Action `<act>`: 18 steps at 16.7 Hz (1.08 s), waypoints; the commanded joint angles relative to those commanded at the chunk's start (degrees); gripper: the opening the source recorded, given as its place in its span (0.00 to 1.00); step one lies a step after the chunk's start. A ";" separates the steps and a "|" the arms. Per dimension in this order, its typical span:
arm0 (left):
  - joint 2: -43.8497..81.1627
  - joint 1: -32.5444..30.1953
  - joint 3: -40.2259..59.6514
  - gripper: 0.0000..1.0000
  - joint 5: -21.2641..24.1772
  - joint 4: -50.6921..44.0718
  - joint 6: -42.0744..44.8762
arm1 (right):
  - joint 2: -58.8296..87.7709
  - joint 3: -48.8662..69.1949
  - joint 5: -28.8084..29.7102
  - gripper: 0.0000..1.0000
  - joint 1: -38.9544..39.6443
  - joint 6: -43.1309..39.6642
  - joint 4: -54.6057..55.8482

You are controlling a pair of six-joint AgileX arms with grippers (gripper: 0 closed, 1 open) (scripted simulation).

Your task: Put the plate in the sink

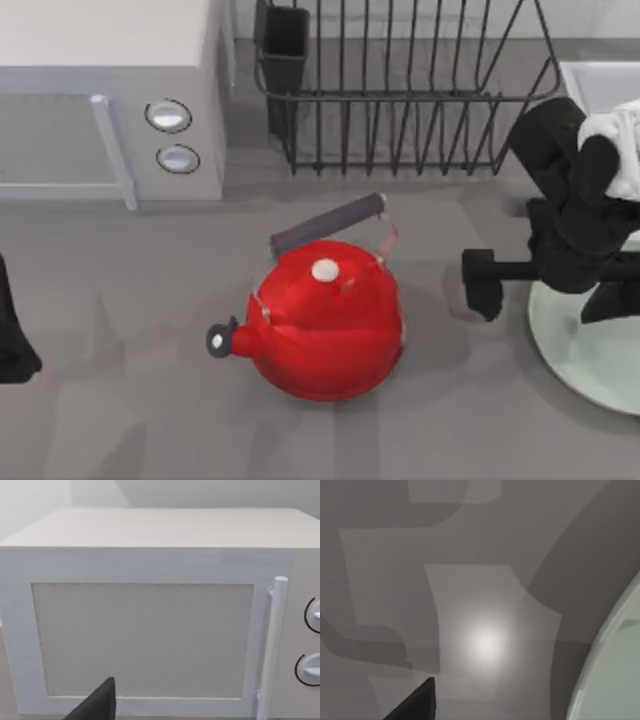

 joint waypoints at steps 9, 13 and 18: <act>0.00 0.00 0.00 1.00 0.00 0.00 0.00 | 1.12 -1.25 0.01 0.77 0.07 0.06 1.78; 0.00 0.00 0.00 1.00 0.00 0.00 0.00 | 1.12 -1.25 0.01 0.47 0.07 0.06 1.78; 0.00 0.00 0.00 1.00 0.00 0.00 0.00 | 1.12 -1.25 0.01 0.10 0.07 0.06 1.78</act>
